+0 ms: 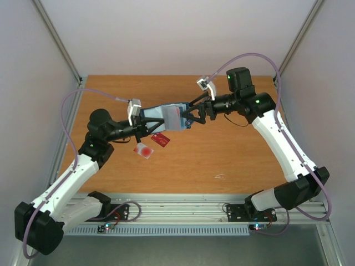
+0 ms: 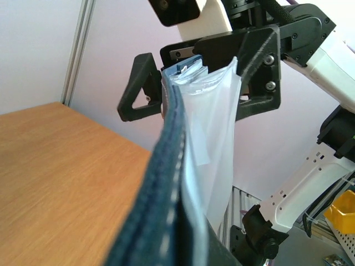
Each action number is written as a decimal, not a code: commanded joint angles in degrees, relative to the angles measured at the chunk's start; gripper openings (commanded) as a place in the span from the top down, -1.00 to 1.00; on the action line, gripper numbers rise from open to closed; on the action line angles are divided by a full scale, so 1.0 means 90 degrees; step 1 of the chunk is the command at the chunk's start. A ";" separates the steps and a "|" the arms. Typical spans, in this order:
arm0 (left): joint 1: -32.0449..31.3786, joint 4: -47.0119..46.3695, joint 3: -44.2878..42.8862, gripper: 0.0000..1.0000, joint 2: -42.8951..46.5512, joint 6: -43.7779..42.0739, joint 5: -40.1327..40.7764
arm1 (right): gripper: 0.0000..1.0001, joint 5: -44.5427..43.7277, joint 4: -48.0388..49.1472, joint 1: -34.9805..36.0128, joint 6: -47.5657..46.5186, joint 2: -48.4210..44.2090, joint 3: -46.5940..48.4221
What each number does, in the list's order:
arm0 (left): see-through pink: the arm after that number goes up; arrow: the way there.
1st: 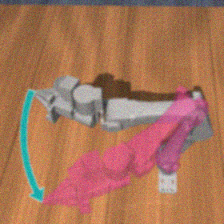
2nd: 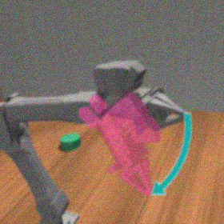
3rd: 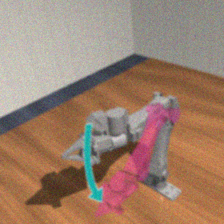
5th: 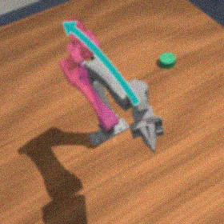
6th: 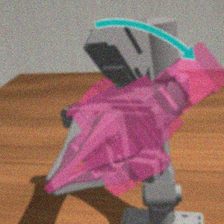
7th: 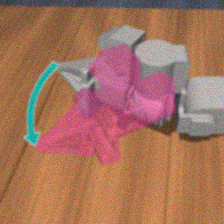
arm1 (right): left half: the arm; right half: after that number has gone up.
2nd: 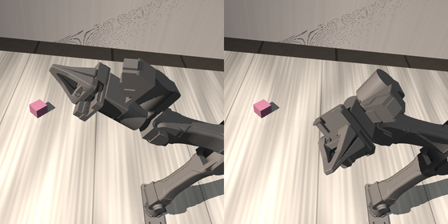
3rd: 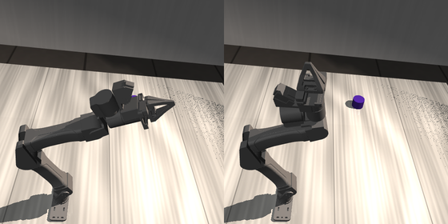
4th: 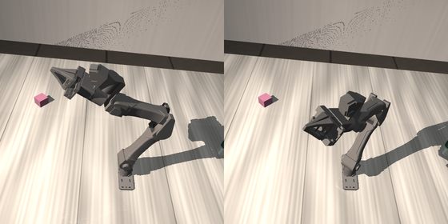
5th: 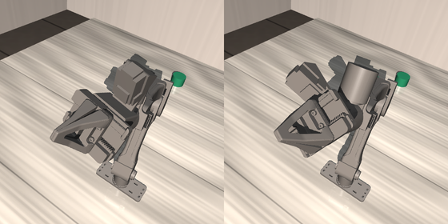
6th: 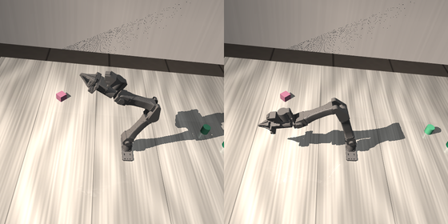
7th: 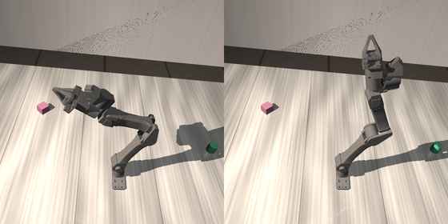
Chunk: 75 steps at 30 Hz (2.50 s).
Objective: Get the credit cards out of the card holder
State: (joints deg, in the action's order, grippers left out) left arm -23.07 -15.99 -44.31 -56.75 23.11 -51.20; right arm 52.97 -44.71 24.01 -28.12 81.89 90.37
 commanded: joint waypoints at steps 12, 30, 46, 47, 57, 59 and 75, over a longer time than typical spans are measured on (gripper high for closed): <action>0.0024 -0.0557 -0.0195 0.99 0.0107 -0.0058 -0.0117 | -0.60 0.0349 -0.0028 0.0095 0.0204 -0.0071 0.0040; -0.0024 -0.0463 -0.0206 1.00 0.0009 -0.0114 0.0159 | -0.24 0.0038 0.0183 0.0914 0.0412 0.0526 0.0356; -0.0016 0.0192 -0.0183 -0.94 0.0084 -0.0586 0.1160 | 0.98 -0.4227 -0.1841 0.1357 0.1145 0.0951 0.1834; -0.0021 0.0262 -0.0188 -0.98 0.0052 -0.0608 0.1280 | 0.97 -0.5113 -0.2281 0.1514 0.1173 0.1096 0.2164; -0.0075 0.0886 -0.0194 -0.99 -0.0013 -0.1076 0.2212 | 0.97 -0.8913 -0.4962 0.2365 0.1384 0.2745 0.4615; -0.0109 0.0901 -0.0167 -0.99 -0.0027 -0.1023 0.2170 | 0.98 -0.8244 -0.4801 0.2376 0.1283 0.2751 0.4719; 0.0283 0.0867 0.0220 -0.99 0.0188 -0.0260 0.2004 | 0.98 -0.3084 -0.3080 0.1917 -0.0250 0.1299 0.3227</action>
State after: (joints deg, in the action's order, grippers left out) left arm -21.76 -5.30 -43.42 -56.40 16.78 -30.89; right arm 12.67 -76.34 41.28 -25.50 95.90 120.77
